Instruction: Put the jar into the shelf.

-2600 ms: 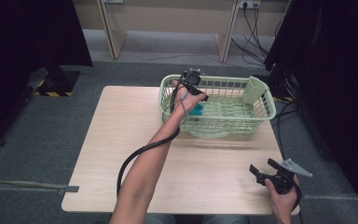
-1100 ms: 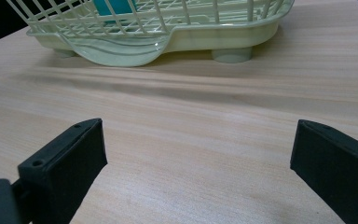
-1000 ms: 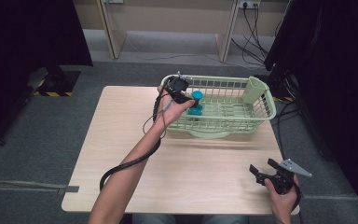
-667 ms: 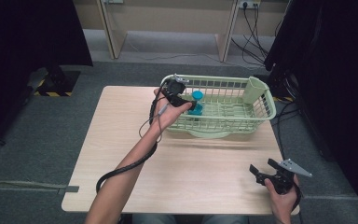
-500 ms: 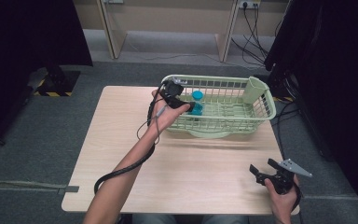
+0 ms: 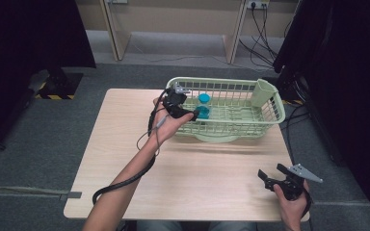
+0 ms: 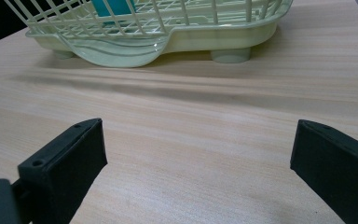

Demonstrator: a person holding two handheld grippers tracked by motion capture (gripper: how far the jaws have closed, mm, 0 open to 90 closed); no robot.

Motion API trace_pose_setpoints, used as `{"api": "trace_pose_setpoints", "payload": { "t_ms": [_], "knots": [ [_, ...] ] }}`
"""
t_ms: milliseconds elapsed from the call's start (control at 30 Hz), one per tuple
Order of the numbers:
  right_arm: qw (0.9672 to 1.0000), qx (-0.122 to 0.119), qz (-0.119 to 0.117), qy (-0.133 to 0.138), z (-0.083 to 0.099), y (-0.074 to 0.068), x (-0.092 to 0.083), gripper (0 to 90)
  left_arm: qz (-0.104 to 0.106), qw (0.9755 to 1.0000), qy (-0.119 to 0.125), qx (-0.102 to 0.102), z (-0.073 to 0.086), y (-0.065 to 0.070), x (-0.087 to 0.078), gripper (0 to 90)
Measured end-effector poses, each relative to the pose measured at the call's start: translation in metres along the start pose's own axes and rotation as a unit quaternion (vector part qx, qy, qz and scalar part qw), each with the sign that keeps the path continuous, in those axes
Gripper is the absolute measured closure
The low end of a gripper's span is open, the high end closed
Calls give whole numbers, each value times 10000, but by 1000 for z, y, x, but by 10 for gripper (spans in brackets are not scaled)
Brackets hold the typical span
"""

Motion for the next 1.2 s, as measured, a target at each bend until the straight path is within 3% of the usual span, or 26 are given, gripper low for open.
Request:
{"api": "trace_pose_setpoints", "payload": {
  "t_ms": [367, 733, 833, 867, 1200],
  "knots": [
    [10000, 2, 5, -6, 0, -1, 0, 34, -18, 9995, 291, 114, 16, 1, -19, 181],
    [10000, -8, 9, -17, 0, -1, 0, 34, -51, 9990, 432, 123, 31, -1, -36, 180],
    [10000, -1, 9, -15, 0, -1, 0, 34, -70, 9986, 512, 101, 35, -2, -40, 179],
    [10000, -4, 10, -16, 0, -1, 0, 34, -109, 9978, 643, 114, 39, -1, -44, 180],
    [10000, -29, 11, -17, 0, -1, 0, 34, -173, 9963, 838, 124, 59, -1, -62, 181]
  ]
}}
Point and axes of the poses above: each handheld gripper's, and its own axes: x roughly forward along the jaws, z roughly out of its underside, y roughly to its right, the point moved 3 cm from there along x, roughly forward along the jaws, and after that the axes turned 11 degrees about y, right-handed, at the moved point
